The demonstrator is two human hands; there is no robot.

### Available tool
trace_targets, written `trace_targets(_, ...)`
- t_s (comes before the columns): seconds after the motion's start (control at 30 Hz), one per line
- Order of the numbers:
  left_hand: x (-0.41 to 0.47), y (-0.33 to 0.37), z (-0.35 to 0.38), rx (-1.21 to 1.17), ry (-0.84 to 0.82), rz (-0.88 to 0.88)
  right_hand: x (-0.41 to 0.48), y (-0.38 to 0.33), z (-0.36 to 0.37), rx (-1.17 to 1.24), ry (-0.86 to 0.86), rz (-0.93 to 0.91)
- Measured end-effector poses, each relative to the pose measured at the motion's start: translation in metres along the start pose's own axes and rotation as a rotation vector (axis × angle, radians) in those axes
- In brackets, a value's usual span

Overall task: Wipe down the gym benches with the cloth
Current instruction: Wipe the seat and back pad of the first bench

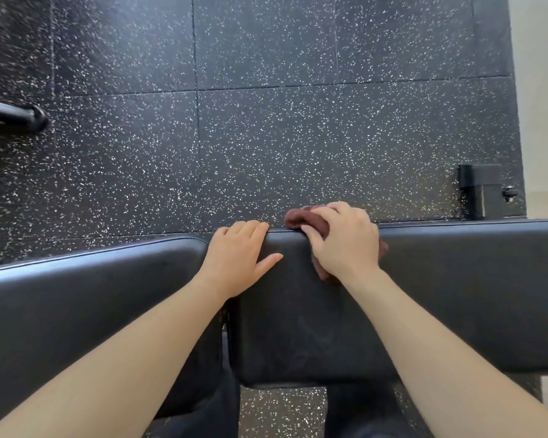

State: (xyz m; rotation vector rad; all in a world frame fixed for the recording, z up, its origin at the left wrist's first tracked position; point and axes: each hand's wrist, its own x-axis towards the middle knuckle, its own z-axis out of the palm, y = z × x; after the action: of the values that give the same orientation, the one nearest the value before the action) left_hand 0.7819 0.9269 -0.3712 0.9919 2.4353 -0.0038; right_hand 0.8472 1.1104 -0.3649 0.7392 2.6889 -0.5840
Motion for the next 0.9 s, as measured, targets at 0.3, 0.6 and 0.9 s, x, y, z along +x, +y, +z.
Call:
trace_targets(0.3, -0.041, -0.053, -0.038, 0.057, -0.013, -0.04, -0.006, -0.034, 0.011, 0.075, 0.05, 0.063)
trace_targets(0.6, -0.079, -0.093, -0.045, 0.065, 0.026, -0.099, -0.004, -0.075, 0.024, 0.022, -0.028, -0.007)
trace_targets(0.9, -0.077, -0.096, -0.042, 0.036, 0.067, -0.046, -0.023, -0.118, 0.048, 0.046, 0.018, -0.08)
